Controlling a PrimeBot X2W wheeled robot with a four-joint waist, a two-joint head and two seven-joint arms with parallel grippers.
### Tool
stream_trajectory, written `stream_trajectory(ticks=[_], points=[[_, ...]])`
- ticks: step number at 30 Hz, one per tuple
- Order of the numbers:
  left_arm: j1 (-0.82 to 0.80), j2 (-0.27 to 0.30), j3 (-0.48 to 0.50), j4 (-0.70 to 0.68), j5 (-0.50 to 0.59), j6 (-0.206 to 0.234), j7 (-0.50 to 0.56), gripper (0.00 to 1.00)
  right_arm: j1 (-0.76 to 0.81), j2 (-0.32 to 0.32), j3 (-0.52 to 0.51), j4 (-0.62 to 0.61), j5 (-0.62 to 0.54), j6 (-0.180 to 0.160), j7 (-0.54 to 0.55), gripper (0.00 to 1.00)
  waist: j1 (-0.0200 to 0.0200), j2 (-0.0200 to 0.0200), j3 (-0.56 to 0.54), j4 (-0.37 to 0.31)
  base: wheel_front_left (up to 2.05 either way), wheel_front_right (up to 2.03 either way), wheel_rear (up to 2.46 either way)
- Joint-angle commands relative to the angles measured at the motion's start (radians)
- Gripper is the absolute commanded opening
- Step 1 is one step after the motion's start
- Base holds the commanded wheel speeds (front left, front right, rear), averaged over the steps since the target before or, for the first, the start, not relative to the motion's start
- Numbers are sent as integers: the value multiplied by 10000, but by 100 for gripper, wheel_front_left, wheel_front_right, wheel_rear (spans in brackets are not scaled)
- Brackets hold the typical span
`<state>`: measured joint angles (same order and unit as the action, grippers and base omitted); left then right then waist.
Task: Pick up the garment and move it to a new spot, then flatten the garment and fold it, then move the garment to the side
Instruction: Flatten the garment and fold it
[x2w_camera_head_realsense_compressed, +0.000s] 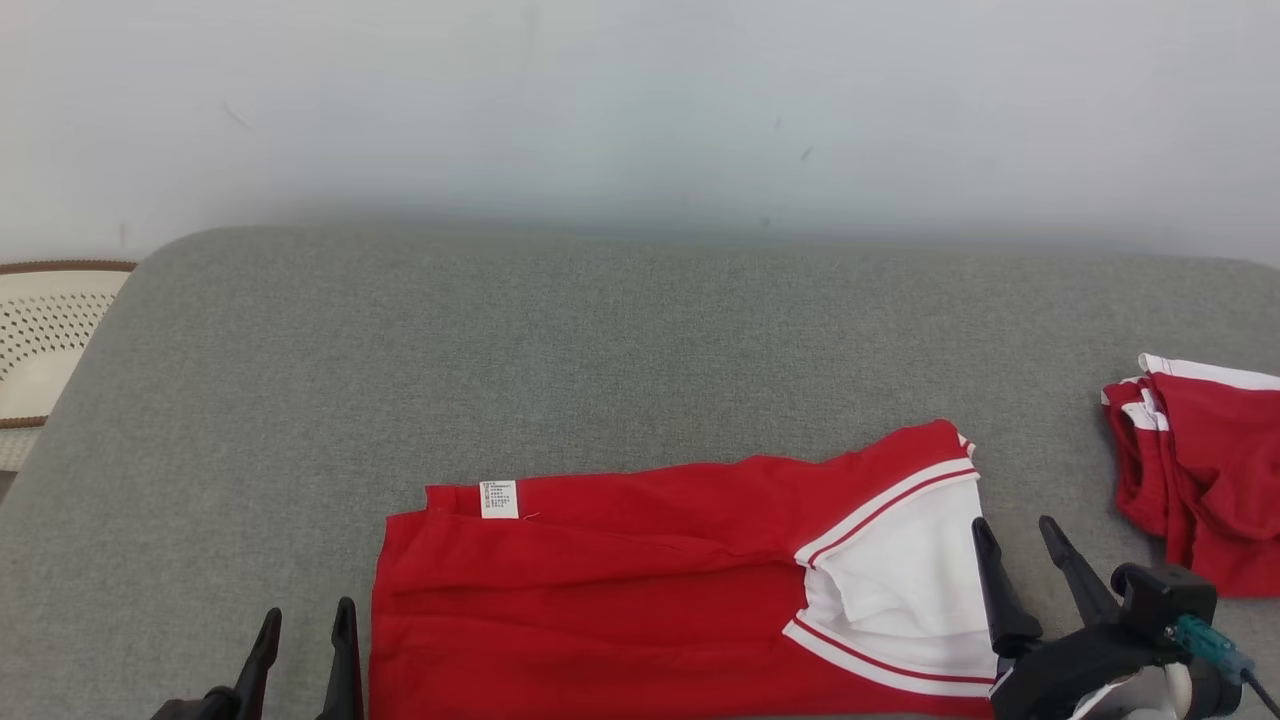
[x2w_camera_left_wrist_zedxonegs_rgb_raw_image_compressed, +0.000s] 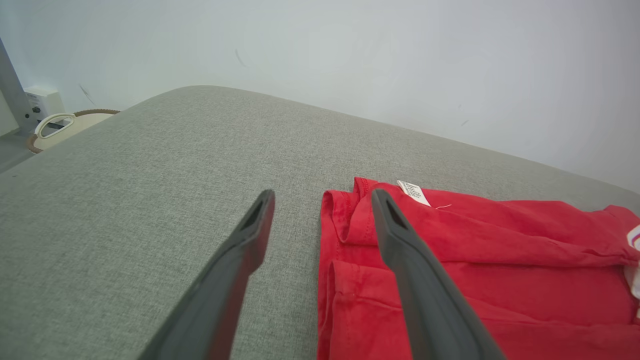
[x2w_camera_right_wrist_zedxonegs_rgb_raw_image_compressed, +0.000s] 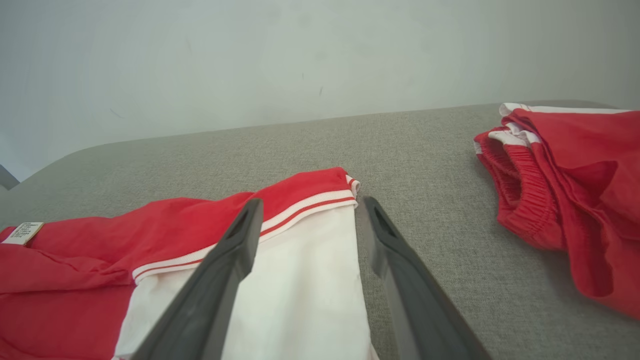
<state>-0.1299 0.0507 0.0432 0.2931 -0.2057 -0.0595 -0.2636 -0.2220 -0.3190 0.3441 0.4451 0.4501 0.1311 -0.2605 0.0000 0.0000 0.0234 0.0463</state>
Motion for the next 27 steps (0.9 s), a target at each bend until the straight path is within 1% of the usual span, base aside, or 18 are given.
stream_trajectory(ticks=[1,5,11,15,21,24,27], points=[[293,3,17,-111,55,62,-2,100,320,244,-350,2,-375,-9,-49,100,0,0,-132,61,0,0,0],[565,5,15,-307,134,57,-2,100,571,699,-987,242,-685,-9,-50,100,0,0,-202,124,0,0,0],[857,5,-41,-435,203,42,-2,100,572,961,-1465,761,-854,-9,-52,100,0,0,-191,245,0,0,0],[951,5,-147,-477,207,51,-2,100,232,943,-1697,1455,-834,-9,-53,100,0,0,-88,440,0,0,0],[711,3,-224,-530,239,30,-2,100,-370,809,-1980,2247,-645,-9,-53,100,0,0,386,739,0,0,0],[575,5,-224,-540,221,24,-2,100,-759,778,-1955,2812,-410,-9,-51,100,0,0,664,883,0,0,0],[413,4,-204,-540,187,3,-2,100,-1144,739,-1706,3364,-78,-9,-25,100,0,0,896,995,0,0,0]])
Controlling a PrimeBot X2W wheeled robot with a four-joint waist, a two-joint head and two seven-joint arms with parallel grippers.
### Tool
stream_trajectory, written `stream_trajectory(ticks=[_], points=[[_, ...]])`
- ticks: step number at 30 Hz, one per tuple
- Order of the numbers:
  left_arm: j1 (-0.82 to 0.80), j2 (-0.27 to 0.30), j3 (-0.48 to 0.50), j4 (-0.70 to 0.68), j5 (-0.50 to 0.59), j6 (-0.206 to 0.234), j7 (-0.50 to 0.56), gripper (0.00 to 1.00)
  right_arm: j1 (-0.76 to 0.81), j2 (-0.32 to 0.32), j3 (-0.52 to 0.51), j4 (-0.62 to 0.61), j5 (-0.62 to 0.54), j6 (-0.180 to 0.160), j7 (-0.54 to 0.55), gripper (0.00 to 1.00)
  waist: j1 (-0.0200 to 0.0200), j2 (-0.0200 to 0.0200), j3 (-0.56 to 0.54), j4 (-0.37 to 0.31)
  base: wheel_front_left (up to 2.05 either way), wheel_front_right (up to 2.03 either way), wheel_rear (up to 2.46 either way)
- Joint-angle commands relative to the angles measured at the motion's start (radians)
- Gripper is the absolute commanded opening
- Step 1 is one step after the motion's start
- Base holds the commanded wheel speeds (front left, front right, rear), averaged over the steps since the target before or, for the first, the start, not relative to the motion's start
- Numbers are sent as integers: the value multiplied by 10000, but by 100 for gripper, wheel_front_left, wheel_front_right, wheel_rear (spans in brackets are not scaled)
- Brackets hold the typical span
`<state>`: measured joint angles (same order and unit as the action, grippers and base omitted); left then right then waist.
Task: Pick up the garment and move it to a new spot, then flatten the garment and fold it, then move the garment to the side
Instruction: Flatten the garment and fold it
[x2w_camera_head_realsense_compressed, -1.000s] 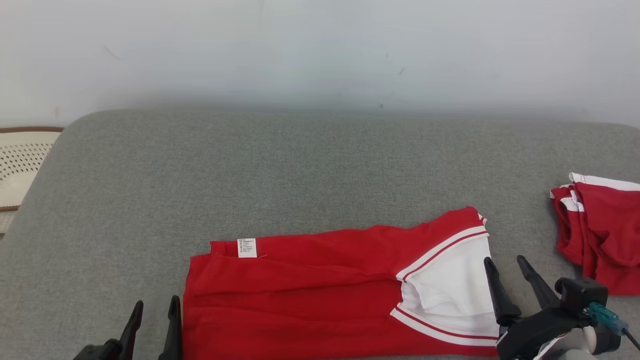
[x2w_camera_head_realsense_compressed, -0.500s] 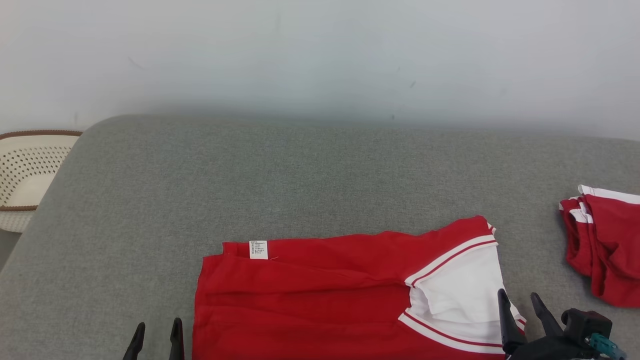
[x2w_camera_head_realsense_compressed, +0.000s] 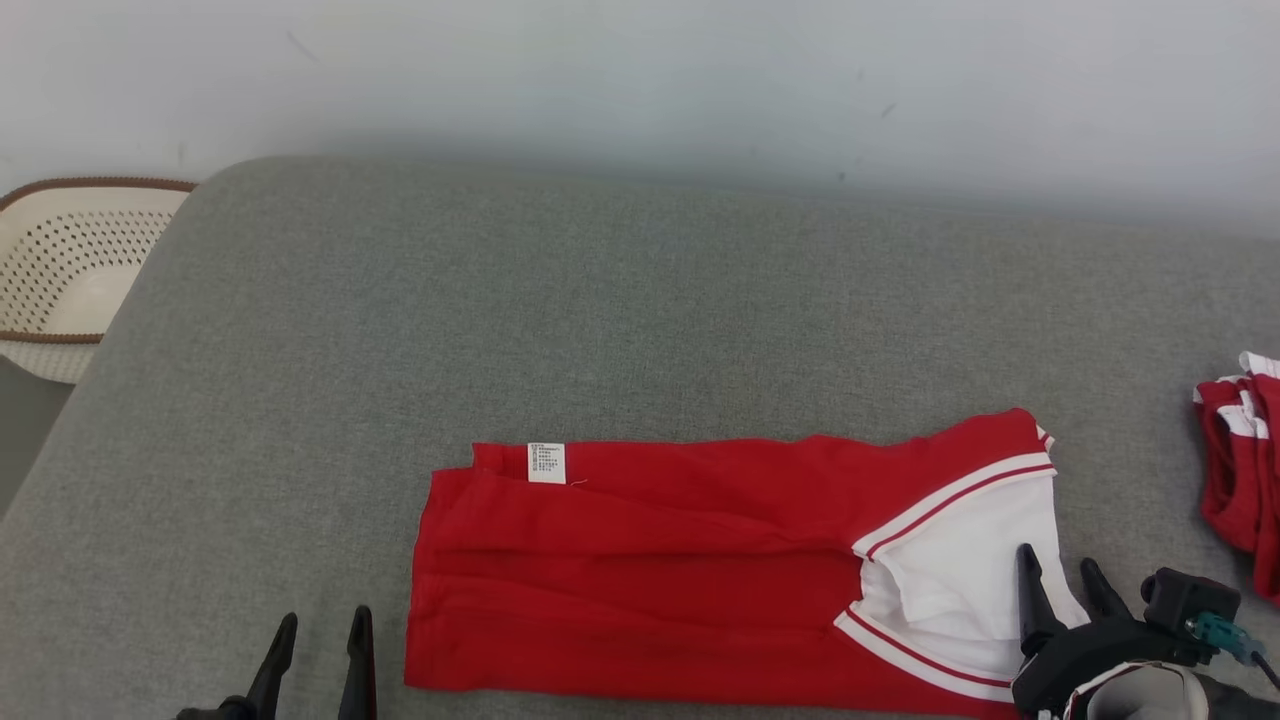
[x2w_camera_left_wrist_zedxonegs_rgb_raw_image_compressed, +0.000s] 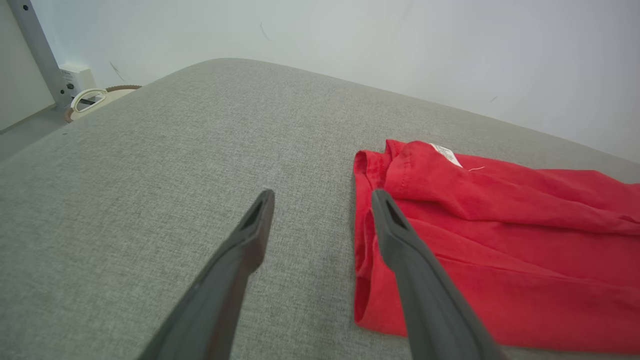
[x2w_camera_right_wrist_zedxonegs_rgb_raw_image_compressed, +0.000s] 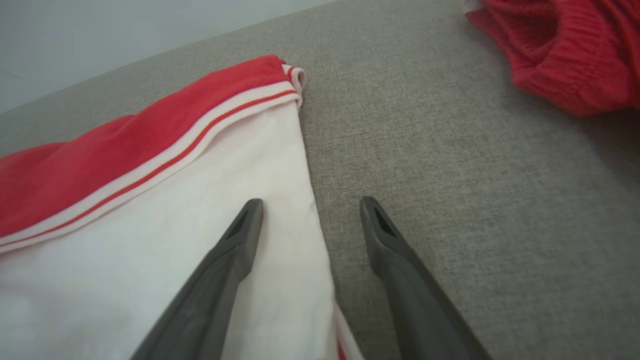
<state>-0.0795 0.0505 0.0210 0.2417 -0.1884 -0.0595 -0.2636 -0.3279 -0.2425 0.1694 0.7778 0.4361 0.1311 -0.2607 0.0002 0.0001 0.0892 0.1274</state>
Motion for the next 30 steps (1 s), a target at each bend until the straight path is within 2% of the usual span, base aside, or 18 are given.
stream_trajectory(ticks=[1,8,17,19,20,21,22,30], points=[[-119,5,22,-26,4,-7,-2,100,-160,-17,188,187,213,-7,34,100,-2,-1,290,211,0,0,0],[-246,5,29,16,-88,30,-2,100,-257,164,1775,554,1548,36,539,100,-2,-1,454,318,0,0,0],[-297,5,-17,63,-74,25,-2,100,-297,-102,3577,357,3186,57,1025,100,-2,-1,514,289,0,0,0],[-318,6,-59,62,-85,20,-2,100,-364,-202,3816,505,3393,56,1028,77,-2,-1,520,300,0,0,0],[-330,6,-73,65,-92,14,-2,100,-415,-244,3873,603,3462,56,947,51,-2,-1,523,307,0,0,0],[-340,5,-90,69,-91,4,-2,100,-456,-275,3913,700,3541,54,867,14,-2,-1,521,312,0,0,0],[-344,6,-89,75,-91,-13,-2,100,-509,-335,3920,811,3575,48,768,0,-2,-1,519,317,0,0,0],[-223,6,-48,115,-95,-71,-2,100,-1079,-874,3477,1480,3691,-39,122,0,-2,-1,392,299,0,0,0]])
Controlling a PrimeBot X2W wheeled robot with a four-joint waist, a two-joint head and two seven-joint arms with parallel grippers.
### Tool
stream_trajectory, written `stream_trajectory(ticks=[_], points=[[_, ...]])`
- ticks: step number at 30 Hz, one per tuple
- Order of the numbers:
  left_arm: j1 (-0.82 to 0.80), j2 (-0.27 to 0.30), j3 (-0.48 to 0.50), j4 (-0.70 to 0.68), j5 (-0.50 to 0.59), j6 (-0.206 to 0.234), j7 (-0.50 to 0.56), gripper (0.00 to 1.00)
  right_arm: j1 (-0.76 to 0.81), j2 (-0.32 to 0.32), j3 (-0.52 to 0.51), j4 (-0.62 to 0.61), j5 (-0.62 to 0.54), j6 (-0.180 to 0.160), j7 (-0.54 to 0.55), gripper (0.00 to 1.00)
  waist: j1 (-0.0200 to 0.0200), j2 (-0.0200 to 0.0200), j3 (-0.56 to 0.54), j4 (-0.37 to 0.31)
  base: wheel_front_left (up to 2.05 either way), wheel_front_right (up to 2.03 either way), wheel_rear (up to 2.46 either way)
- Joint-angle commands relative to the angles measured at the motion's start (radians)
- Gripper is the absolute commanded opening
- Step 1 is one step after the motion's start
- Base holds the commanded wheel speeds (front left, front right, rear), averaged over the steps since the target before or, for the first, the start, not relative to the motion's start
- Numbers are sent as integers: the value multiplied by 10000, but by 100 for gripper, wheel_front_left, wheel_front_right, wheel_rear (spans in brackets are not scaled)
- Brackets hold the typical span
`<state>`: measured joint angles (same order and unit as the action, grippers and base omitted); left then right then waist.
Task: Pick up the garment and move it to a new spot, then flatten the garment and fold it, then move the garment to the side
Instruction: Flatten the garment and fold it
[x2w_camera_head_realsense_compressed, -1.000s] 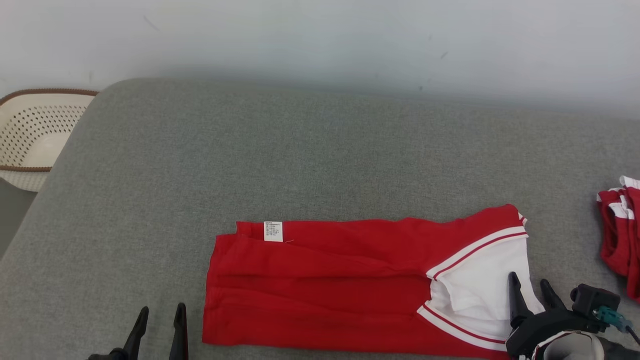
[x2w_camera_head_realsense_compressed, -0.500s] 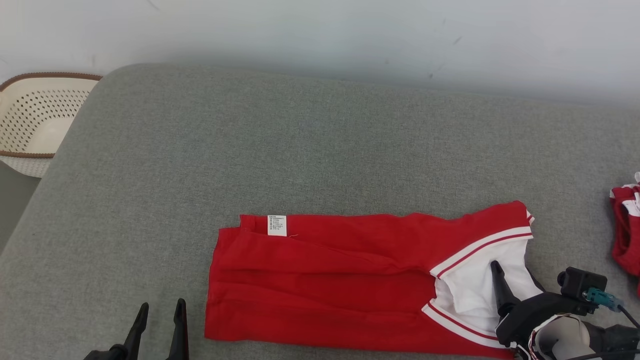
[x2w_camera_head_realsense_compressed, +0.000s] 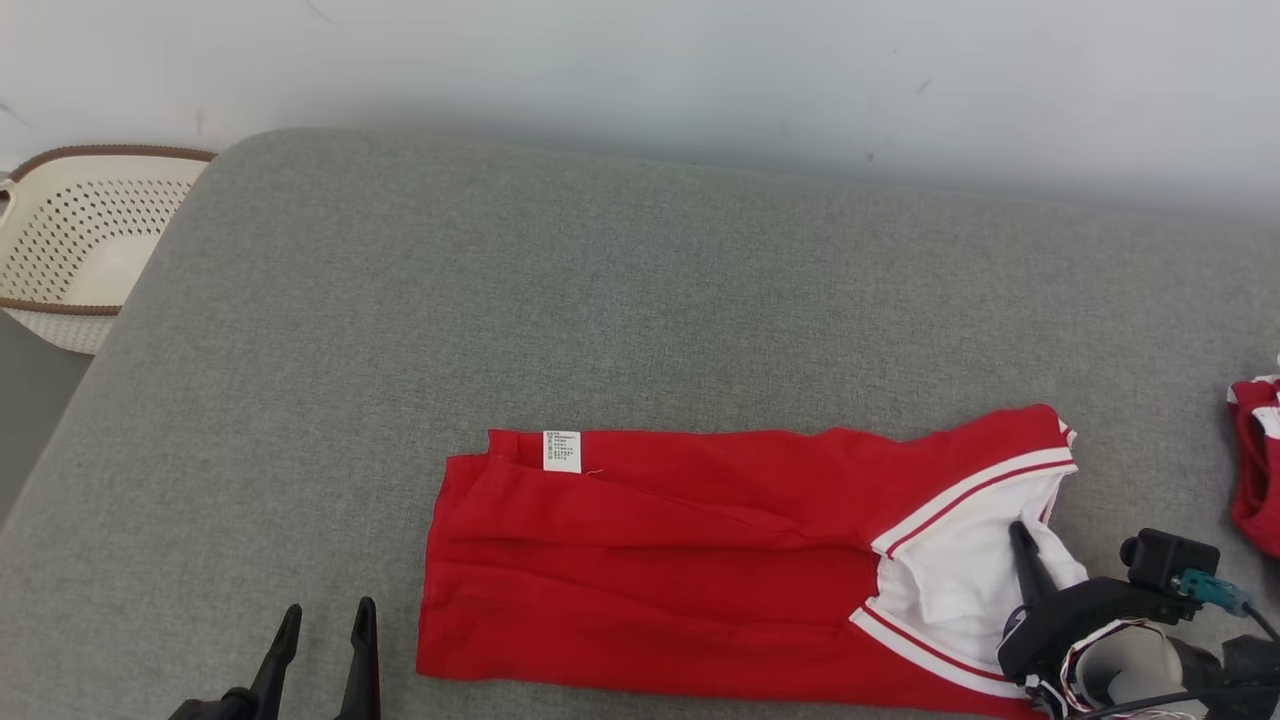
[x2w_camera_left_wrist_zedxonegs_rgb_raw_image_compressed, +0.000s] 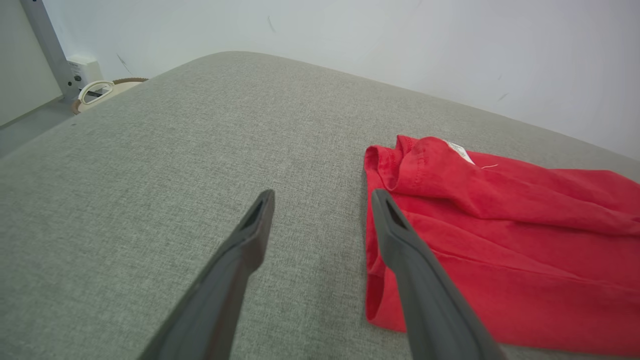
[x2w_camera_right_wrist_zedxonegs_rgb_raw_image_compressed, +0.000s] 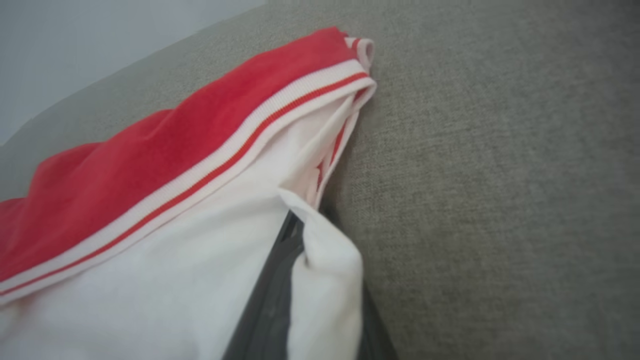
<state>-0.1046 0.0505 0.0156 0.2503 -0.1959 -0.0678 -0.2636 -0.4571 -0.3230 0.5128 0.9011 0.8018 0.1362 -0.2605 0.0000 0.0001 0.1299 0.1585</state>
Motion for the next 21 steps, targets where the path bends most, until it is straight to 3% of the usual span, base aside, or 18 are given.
stream_trajectory(ticks=[1,12,18,21], points=[[66,6,10,34,-30,9,-2,100,159,-143,-78,309,22,-102,65,0,0,-1,-57,-27,0,0,0],[403,8,-71,76,-177,-24,-2,100,456,-499,-1390,-417,-723,-65,-33,0,0,-1,-547,-583,0,0,0],[439,6,-210,170,-296,-26,-2,100,783,-458,-908,-2092,-994,-62,-35,0,0,-1,-681,-904,0,0,0],[410,6,-276,204,-358,-7,-2,100,1067,-500,-115,-3036,-950,-62,-34,0,0,-1,-721,-954,0,0,0]])
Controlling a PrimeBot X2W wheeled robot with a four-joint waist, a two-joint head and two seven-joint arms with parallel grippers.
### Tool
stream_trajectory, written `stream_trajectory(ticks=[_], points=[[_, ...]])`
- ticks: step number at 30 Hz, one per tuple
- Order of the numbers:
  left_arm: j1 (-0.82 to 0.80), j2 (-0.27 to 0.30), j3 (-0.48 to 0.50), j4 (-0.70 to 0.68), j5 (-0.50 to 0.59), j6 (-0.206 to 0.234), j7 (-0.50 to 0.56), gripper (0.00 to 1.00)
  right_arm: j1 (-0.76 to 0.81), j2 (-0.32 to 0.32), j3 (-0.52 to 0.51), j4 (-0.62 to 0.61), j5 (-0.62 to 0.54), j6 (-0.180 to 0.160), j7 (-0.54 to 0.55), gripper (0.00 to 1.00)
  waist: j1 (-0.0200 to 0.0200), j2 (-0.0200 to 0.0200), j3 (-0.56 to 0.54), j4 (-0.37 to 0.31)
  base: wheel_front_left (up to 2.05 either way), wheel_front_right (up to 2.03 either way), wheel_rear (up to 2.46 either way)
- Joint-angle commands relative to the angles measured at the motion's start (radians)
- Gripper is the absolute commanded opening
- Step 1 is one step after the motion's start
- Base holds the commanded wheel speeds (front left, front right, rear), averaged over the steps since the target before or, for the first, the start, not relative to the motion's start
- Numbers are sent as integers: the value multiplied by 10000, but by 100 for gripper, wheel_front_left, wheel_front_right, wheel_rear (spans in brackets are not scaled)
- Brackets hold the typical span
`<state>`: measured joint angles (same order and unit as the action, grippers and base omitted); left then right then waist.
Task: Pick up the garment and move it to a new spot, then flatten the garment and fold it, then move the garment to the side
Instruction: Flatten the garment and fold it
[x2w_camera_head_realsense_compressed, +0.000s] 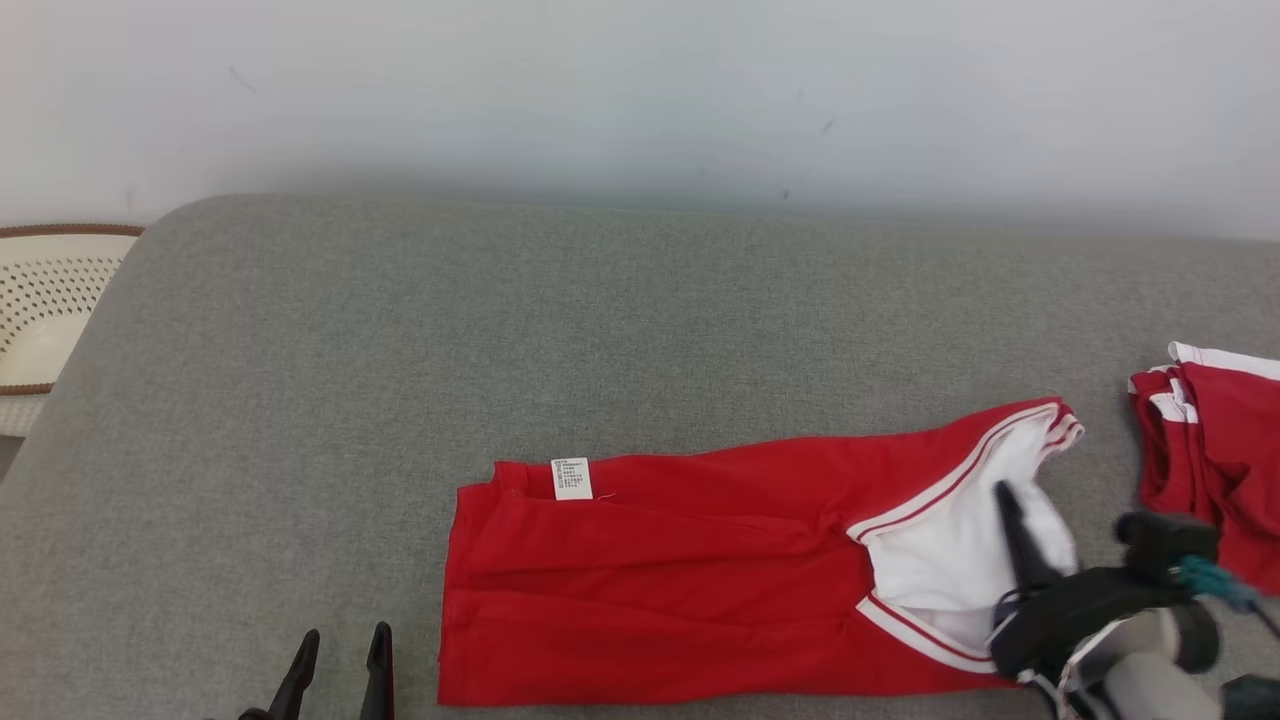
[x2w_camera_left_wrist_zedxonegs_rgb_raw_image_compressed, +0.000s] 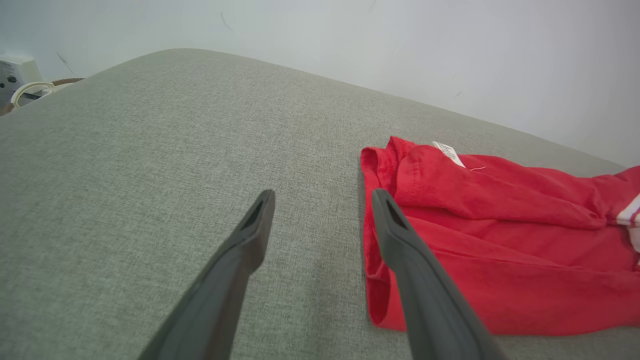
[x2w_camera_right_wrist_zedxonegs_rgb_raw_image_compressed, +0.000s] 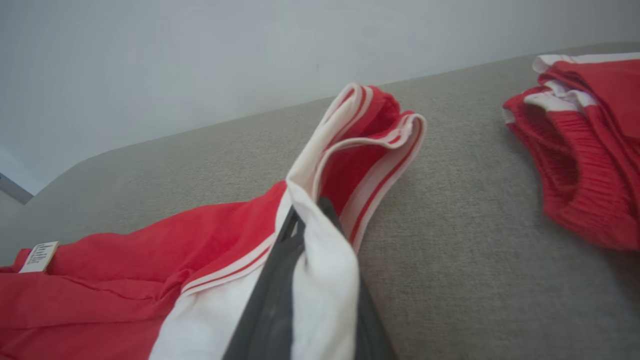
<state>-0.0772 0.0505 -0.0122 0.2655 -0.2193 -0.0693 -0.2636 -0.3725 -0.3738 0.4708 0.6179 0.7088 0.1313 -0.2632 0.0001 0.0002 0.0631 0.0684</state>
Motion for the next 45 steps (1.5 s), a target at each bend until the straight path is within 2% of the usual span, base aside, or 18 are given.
stream_trajectory(ticks=[1,5,8,15,19,31,40,42,45], points=[[144,8,-13,47,-153,22,-2,100,275,-32,664,-515,78,-12,31,0,-1,-2,-62,-63,0,0,0],[254,6,43,15,-190,55,-2,100,295,-255,1957,-1717,438,-12,340,0,-1,-2,-124,-85,0,0,0],[247,5,-15,48,-187,63,-2,100,122,-364,2534,-2308,642,-10,535,0,-1,-2,-182,-1,0,0,0],[335,9,-371,117,-342,82,-2,100,-345,-157,3673,-2767,680,-10,1032,0,-1,-2,-304,598,0,0,0],[347,3,-516,139,-356,61,-2,100,-558,-3,4160,-2730,711,-10,1210,0,-1,-2,-295,976,0,0,0],[187,5,-1153,83,-573,101,-2,100,-1611,577,5398,-1539,673,-10,1281,0,-1,-2,28,2597,0,0,0],[209,6,-1185,104,-645,168,-2,100,-2318,1158,6221,-570,1075,-10,1083,0,-1,-2,100,3000,0,0,0],[161,5,-1195,103,-678,155,-2,100,-2434,1332,6298,-281,1260,-10,1035,100,-1,-2,103,3015,0,0,0],[63,8,-1184,73,-703,184,-2,100,-2712,1529,6348,-78,1456,-10,733,100,-1,-2,100,2958,0,0,0]])
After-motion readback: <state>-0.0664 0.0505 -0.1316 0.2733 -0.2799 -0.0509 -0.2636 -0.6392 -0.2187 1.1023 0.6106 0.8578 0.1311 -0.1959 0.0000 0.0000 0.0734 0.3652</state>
